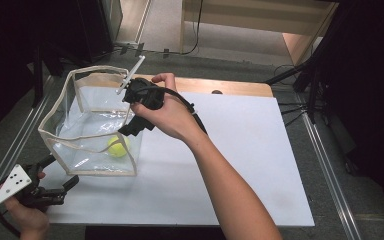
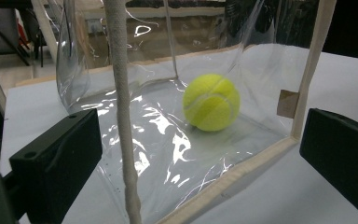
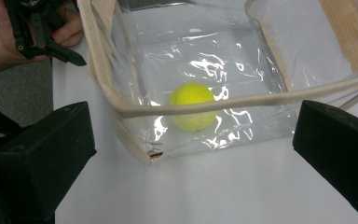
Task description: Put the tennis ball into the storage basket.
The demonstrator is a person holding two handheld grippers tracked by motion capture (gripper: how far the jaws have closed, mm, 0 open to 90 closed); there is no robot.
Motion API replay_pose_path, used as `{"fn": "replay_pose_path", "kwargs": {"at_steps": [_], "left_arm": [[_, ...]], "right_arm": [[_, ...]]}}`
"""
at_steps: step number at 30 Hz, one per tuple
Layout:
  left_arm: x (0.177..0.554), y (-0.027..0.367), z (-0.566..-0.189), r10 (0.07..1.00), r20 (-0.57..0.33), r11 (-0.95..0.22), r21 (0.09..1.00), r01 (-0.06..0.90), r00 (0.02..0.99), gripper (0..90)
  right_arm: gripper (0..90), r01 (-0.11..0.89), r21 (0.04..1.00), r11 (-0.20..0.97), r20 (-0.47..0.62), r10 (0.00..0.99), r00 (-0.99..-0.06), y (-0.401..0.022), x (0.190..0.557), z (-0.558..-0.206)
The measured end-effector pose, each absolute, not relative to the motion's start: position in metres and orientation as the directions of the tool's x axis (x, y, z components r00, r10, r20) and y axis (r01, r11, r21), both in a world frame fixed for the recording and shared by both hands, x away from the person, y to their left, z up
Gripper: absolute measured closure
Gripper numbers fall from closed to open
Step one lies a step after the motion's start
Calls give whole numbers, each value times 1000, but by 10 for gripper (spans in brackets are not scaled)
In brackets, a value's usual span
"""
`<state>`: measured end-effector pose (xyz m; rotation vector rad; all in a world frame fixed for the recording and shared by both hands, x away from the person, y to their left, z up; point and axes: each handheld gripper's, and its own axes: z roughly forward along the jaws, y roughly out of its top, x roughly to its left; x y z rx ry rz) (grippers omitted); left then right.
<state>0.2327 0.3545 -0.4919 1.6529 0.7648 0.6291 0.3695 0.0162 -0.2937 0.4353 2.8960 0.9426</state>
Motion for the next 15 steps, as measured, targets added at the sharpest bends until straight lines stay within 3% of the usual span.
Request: {"fn": "replay_pose_path", "kwargs": {"at_steps": [15], "left_arm": [[233, 354, -492, 765, 3, -132, 979, 153, 644, 0]], "right_arm": [[0, 277, 582, 764, 48, 308, -950, 4, 370, -318]]}}
